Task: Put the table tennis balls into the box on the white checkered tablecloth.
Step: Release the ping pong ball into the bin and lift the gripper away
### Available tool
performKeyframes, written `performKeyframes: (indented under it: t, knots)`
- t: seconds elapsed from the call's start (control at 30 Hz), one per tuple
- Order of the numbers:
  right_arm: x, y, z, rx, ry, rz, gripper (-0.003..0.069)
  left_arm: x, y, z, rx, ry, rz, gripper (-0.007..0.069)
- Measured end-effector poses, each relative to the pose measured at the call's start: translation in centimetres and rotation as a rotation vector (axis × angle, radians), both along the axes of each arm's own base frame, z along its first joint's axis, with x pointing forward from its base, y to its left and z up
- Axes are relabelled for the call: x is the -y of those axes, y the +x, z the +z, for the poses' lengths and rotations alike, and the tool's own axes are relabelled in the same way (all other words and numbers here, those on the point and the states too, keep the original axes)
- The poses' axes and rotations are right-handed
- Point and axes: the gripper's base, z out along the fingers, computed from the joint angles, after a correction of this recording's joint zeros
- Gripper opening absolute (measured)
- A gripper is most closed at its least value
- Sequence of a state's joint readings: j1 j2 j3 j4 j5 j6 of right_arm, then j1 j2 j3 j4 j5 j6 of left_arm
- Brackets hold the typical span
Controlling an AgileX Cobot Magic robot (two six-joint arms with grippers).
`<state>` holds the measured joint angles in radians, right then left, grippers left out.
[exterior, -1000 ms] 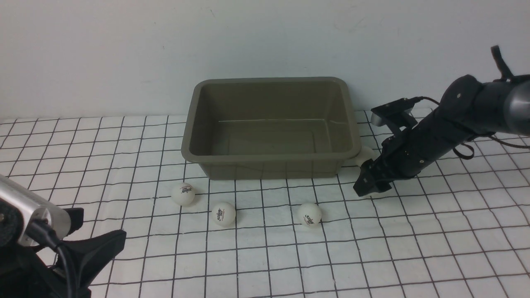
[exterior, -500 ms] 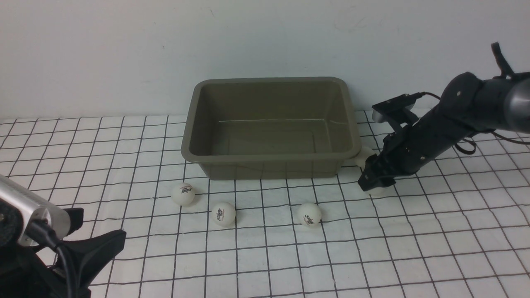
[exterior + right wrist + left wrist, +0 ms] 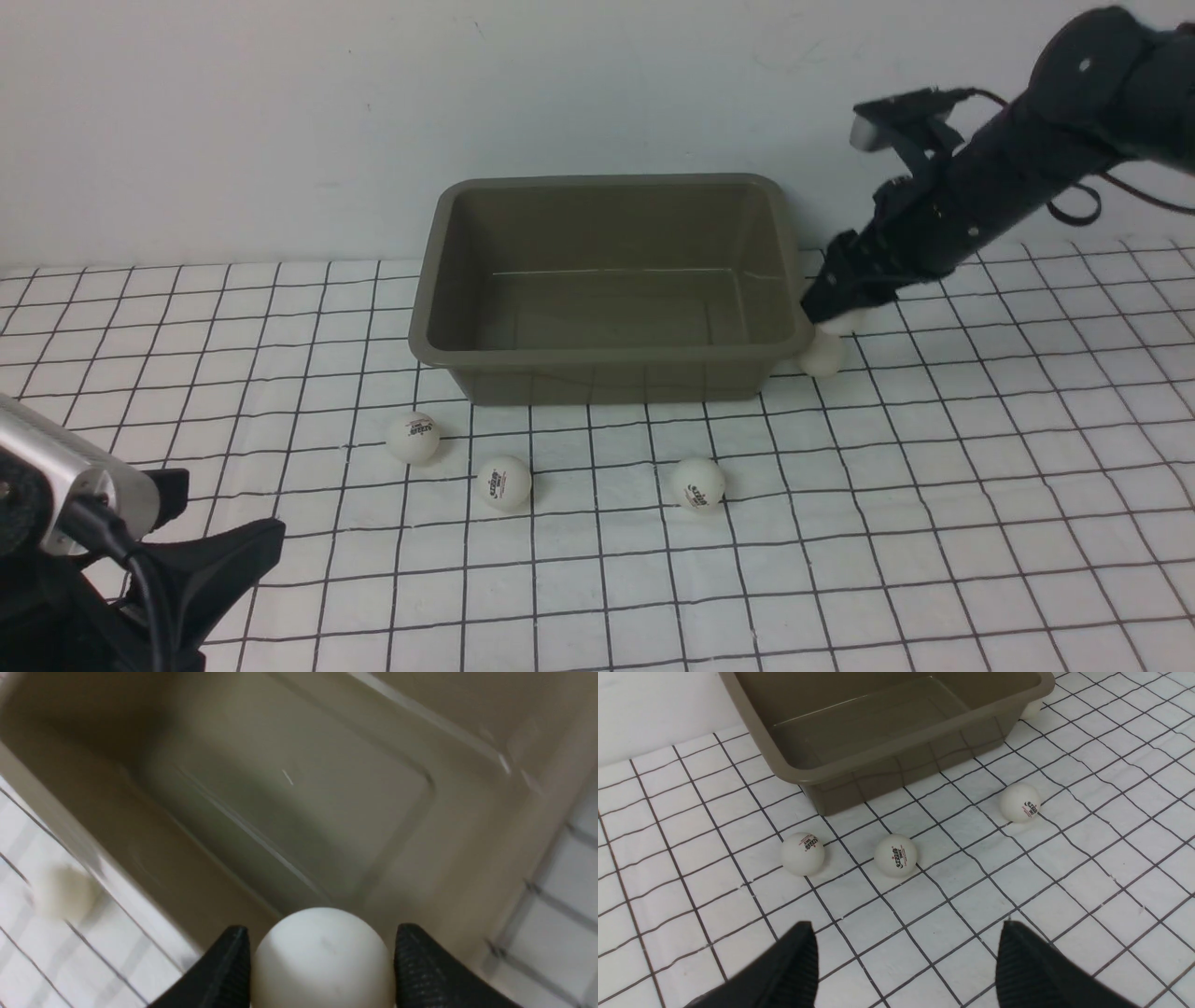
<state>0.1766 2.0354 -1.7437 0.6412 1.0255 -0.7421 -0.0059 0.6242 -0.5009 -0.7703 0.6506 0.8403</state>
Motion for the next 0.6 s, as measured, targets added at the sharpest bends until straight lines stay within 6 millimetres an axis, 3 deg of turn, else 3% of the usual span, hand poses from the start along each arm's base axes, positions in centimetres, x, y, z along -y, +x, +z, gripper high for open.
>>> performKeyframes:
  t: [0.13,0.5,0.6]
  knots:
    - [-1.9,0.7,0.4,0.047,0.062,0.026,0.0356,0.0,0.0,0.0,0.000,0.000,0.000,0.0461]
    - [-6.6,2.3,-3.7,0.108,0.071,0.201,0.0356,0.0,0.0,0.0,0.000,0.000,0.000,0.0461]
    - [-7.0,2.5,-3.9,0.127,0.074,0.200,0.0401,0.0,0.0,0.0,0.000,0.000,0.000,0.0461]
